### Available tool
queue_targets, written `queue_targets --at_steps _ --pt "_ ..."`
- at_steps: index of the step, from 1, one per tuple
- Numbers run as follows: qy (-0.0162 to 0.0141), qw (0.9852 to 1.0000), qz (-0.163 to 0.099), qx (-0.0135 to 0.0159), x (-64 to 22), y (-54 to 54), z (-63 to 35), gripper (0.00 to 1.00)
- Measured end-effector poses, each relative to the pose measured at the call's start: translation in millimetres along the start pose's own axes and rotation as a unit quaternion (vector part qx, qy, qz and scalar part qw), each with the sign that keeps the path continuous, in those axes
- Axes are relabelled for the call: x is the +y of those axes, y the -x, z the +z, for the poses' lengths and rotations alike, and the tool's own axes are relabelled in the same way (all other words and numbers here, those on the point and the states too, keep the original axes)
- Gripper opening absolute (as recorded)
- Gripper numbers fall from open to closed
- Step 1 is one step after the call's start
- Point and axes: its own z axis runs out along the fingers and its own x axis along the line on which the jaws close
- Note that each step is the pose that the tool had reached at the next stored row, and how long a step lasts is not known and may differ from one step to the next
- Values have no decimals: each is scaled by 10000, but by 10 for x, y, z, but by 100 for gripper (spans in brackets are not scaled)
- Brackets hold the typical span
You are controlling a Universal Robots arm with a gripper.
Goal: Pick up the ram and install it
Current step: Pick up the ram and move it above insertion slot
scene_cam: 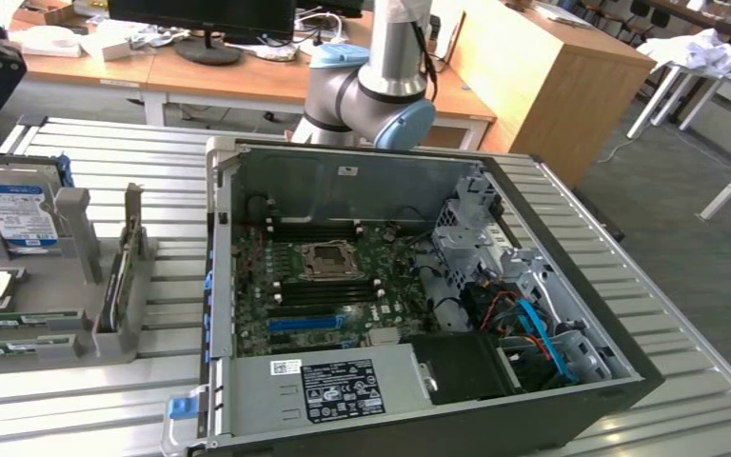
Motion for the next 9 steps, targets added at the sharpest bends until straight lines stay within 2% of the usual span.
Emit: queue_targets --at_steps 4,9 --pt "11 9994 -359 16 0 0 0 11" --pt "25 9967 -813 36 0 0 0 11"
